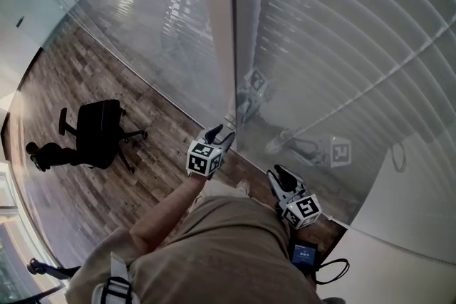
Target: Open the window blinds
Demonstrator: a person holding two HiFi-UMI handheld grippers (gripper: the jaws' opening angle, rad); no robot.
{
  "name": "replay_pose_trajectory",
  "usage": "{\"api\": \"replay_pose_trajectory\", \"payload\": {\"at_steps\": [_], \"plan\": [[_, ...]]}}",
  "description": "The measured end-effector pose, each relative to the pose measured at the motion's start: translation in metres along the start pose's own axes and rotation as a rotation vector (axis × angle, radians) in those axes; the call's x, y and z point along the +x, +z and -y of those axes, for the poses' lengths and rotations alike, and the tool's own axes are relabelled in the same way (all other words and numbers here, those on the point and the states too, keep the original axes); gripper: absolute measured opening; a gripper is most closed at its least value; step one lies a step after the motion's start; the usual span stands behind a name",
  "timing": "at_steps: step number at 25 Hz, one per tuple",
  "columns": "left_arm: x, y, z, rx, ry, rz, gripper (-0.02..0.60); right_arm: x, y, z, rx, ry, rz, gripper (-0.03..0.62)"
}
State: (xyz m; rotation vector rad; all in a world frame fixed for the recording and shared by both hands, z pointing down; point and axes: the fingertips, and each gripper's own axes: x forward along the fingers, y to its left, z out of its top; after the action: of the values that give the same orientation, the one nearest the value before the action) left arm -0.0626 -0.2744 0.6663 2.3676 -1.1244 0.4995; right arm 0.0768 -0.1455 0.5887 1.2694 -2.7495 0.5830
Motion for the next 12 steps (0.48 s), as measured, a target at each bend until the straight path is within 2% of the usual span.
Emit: {"api": "replay_pose_trajectory", "payload": {"at_steps": [2, 5, 8, 12], "plan": [[0.001, 0.002, 0.002, 0.133, 0.054, -0.002, 0.201, -0.001, 0.001, 0.0, 0.0, -0.003, -0.002, 0.117], [0.005, 0.009, 0.004, 0.216, 0.09, 0.001, 0.195, 0.0, 0.002, 0.001, -0.003, -0.002, 0.008, 0.117], [0.007, 0.009, 0.005, 0.26, 0.124, -0.001, 0.154, -0.004, 0.0, 0.001, -0.002, -0.009, 0.009, 0.117], [0.004, 0.016, 0.008, 0.249, 0.116, 0.005, 0.137, -0.008, 0.008, 0.002, -0.003, -0.021, 0.015, 0.117]]}}
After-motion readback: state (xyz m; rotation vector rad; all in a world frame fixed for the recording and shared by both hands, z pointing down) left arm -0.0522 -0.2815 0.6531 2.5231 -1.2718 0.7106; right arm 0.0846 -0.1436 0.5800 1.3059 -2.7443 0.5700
